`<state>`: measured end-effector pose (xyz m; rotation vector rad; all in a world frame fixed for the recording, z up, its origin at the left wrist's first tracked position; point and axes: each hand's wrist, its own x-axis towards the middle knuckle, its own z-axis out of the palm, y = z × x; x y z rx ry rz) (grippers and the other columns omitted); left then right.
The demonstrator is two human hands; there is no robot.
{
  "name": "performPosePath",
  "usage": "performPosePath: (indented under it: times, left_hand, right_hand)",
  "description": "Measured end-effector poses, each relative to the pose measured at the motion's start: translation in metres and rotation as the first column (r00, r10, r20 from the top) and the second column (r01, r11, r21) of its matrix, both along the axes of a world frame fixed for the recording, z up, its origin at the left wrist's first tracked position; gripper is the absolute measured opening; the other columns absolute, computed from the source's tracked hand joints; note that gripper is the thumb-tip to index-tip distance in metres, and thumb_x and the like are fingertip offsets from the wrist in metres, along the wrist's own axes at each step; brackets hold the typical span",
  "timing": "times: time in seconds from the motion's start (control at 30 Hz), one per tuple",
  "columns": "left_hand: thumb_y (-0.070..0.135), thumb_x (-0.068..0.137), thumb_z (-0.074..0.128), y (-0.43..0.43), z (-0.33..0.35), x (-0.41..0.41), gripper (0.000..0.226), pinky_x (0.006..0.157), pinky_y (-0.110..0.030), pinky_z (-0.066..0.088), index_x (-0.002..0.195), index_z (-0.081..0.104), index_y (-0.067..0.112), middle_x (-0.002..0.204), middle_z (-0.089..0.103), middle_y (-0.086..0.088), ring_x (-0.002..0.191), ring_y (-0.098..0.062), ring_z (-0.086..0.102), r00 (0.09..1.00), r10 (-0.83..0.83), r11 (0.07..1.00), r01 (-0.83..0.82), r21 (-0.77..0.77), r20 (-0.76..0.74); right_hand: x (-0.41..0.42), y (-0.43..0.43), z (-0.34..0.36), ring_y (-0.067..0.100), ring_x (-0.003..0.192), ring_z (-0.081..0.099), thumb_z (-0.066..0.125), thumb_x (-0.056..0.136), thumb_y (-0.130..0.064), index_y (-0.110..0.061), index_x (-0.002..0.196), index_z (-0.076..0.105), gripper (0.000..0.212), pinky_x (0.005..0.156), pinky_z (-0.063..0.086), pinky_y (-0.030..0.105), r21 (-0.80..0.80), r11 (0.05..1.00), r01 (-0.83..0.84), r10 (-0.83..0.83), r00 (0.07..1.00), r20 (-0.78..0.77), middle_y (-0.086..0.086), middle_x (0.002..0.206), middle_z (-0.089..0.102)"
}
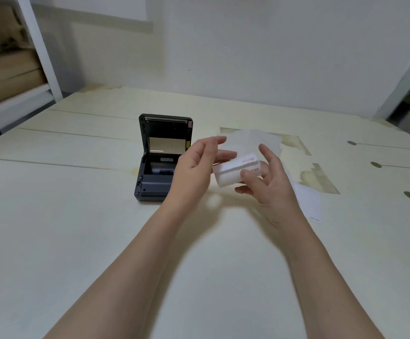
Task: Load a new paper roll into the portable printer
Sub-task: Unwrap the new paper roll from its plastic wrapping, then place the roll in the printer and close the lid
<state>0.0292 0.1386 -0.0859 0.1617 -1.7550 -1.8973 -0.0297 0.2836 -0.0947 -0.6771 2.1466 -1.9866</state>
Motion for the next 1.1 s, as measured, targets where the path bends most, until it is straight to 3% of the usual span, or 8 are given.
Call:
performPosePath:
  times: [0.17, 0.37, 0.5, 0.6, 0.67, 0.73, 0.93, 1.1]
  left_hand:
    - [0.027, 0.082, 0.077, -0.027, -0.002, 0.018, 0.062, 0.095, -0.025, 0.052, 0.138, 0.050, 0.029, 0.123, 0.067, 0.010, 0.109, -0.002, 0.066, 0.953, -0.201, 0.942, 0.252, -0.220, 0.228]
    - [0.013, 0.084, 0.074, -0.066, 0.008, 0.035, 0.038, 0.095, -0.032, 0.054, 0.119, 0.066, 0.024, 0.107, 0.073, 0.004, 0.098, -0.011, 0.071, 0.985, 0.031, 0.912, 0.042, -0.409, 0.172]
    - [0.018, 0.081, 0.076, -0.105, 0.004, 0.049, 0.031, 0.087, -0.006, 0.041, 0.110, 0.070, 0.029, 0.103, 0.071, 0.018, 0.096, 0.012, 0.060, 0.969, 0.201, 0.818, -0.086, -0.568, 0.143]
    - [0.018, 0.079, 0.077, -0.126, -0.007, 0.055, 0.032, 0.079, 0.004, 0.031, 0.109, 0.070, 0.026, 0.106, 0.069, 0.015, 0.095, 0.012, 0.055, 0.942, 0.310, 0.784, -0.179, -0.594, 0.126]
    - [0.019, 0.079, 0.077, -0.133, -0.015, 0.053, 0.032, 0.083, -0.004, 0.034, 0.109, 0.070, 0.029, 0.108, 0.067, 0.016, 0.105, 0.001, 0.054, 0.929, 0.345, 0.778, -0.203, -0.594, 0.135]
    - [0.022, 0.078, 0.077, -0.134, -0.021, 0.047, 0.033, 0.088, -0.018, 0.037, 0.108, 0.068, 0.032, 0.109, 0.066, 0.017, 0.114, -0.008, 0.049, 0.927, 0.350, 0.760, -0.197, -0.619, 0.134]
    - [0.024, 0.078, 0.076, -0.131, -0.027, 0.034, 0.032, 0.086, -0.022, 0.036, 0.108, 0.067, 0.033, 0.107, 0.065, 0.019, 0.115, -0.008, 0.046, 0.924, 0.354, 0.725, -0.174, -0.666, 0.144]
    - [0.025, 0.083, 0.070, -0.131, -0.029, 0.035, 0.027, 0.087, -0.023, 0.037, 0.109, 0.067, 0.029, 0.107, 0.064, 0.019, 0.119, -0.010, 0.045, 0.922, 0.349, 0.705, -0.138, -0.696, 0.170]
  right_hand:
    - [0.008, -0.006, 0.000, 0.011, 0.091, 0.073, 0.062, 0.093, -0.013, -0.032, 0.144, 0.038, 0.059, 0.101, 0.050, 0.047, -0.060, 0.998, -0.004, 0.006, 1.000, 0.028, 0.000, 0.122, 0.067]
    - [0.019, -0.046, 0.012, 0.009, 0.104, 0.065, 0.066, 0.090, -0.018, -0.035, 0.127, 0.051, 0.043, 0.083, 0.049, 0.015, 0.088, 0.996, -0.013, 0.022, 0.994, -0.103, -0.002, 0.118, 0.065]
    - [0.021, -0.091, 0.010, -0.008, 0.097, 0.054, 0.071, 0.083, -0.024, -0.040, 0.107, 0.059, 0.031, 0.077, 0.035, -0.001, 0.260, 0.963, 0.062, 0.008, 0.965, -0.261, -0.002, 0.114, 0.063]
    - [0.027, -0.122, 0.002, -0.002, 0.101, 0.054, 0.070, 0.081, -0.025, -0.041, 0.102, 0.060, 0.029, 0.083, 0.038, 0.007, 0.302, 0.947, 0.113, -0.012, 0.948, -0.318, -0.011, 0.108, 0.060]
    - [0.030, -0.132, -0.003, 0.009, 0.104, 0.054, 0.069, 0.081, -0.021, -0.035, 0.106, 0.062, 0.029, 0.092, 0.043, 0.027, 0.325, 0.930, 0.172, -0.019, 0.905, -0.426, -0.025, 0.096, 0.056]
    - [0.028, -0.133, -0.007, 0.009, 0.103, 0.052, 0.069, 0.082, -0.018, -0.029, 0.108, 0.064, 0.029, 0.092, 0.043, 0.032, 0.343, 0.914, 0.216, -0.013, 0.862, -0.507, -0.033, 0.090, 0.051]
    - [0.018, -0.127, -0.012, 0.004, 0.096, 0.045, 0.068, 0.083, -0.014, -0.023, 0.107, 0.068, 0.025, 0.077, 0.035, 0.004, 0.377, 0.882, 0.282, -0.015, 0.817, -0.576, -0.022, 0.095, 0.057]
    - [0.015, -0.126, -0.018, 0.005, 0.098, 0.044, 0.068, 0.084, -0.015, -0.022, 0.106, 0.071, 0.023, 0.079, 0.029, -0.003, 0.419, 0.867, 0.270, 0.035, 0.805, -0.592, -0.014, 0.102, 0.066]
